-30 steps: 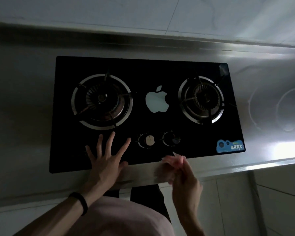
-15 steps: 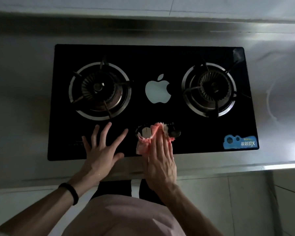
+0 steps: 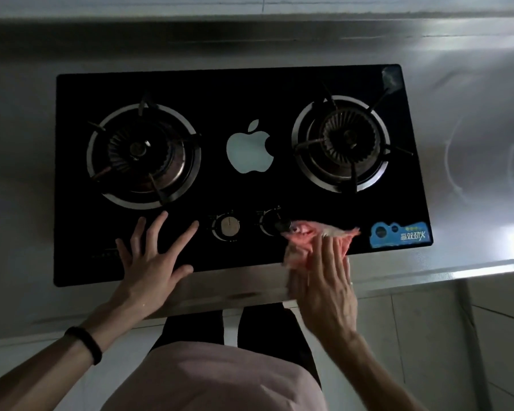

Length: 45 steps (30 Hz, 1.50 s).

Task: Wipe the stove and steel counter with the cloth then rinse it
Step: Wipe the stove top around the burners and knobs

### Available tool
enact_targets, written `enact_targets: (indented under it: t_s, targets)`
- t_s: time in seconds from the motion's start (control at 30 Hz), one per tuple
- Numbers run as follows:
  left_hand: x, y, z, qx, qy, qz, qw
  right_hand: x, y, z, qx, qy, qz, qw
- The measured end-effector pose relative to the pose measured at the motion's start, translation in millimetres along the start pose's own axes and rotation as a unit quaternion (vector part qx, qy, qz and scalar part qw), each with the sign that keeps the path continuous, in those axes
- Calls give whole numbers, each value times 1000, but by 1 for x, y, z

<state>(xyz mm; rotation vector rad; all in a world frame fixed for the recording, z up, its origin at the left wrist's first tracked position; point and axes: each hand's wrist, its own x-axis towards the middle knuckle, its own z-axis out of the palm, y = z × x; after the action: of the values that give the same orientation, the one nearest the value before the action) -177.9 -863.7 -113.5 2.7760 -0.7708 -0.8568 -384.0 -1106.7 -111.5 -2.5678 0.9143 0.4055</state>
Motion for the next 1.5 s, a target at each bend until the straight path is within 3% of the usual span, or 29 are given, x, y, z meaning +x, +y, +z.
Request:
enact_targets:
  t_s: [0.3, 0.4, 0.57, 0.67, 0.73, 0.9, 1.0, 1.07, 1.2, 1.33, 1.5]
  targets:
    - [-4, 6, -2, 34, -3, 6, 999, 52, -21, 4, 2, 32, -46, 998]
    - [-10, 19, 0, 53, 49, 24, 997, 31, -3, 6, -2, 27, -81, 996]
    - [-29, 80, 19, 55, 133, 93, 985, 36, 69, -30, -6, 24, 51, 998]
    - [-32, 114, 23, 14, 144, 84, 986, 46, 96, -47, -41, -8, 45, 998]
    - [-33, 134, 27, 8, 154, 121, 981, 50, 87, -43, -21, 7, 52, 998]
    - [-12, 190, 29, 24, 112, 213, 970, 43, 65, -25, 5, 37, 54, 998]
    - [10, 222, 27, 45, 67, 245, 966, 44, 88, -32, -16, 47, 19, 999]
    - [24, 236, 32, 66, 29, 264, 962, 53, 106, -41, -8, 62, 43, 997]
    - [47, 249, 42, 111, -18, 208, 972, 71, 132, -53, 8, 65, 69, 995]
    - [50, 244, 51, 87, -30, 181, 979, 57, 115, -38, 30, 77, 81, 993]
    - [50, 245, 51, 62, -39, 168, 983, 21, 103, -12, 39, 77, 37, 996]
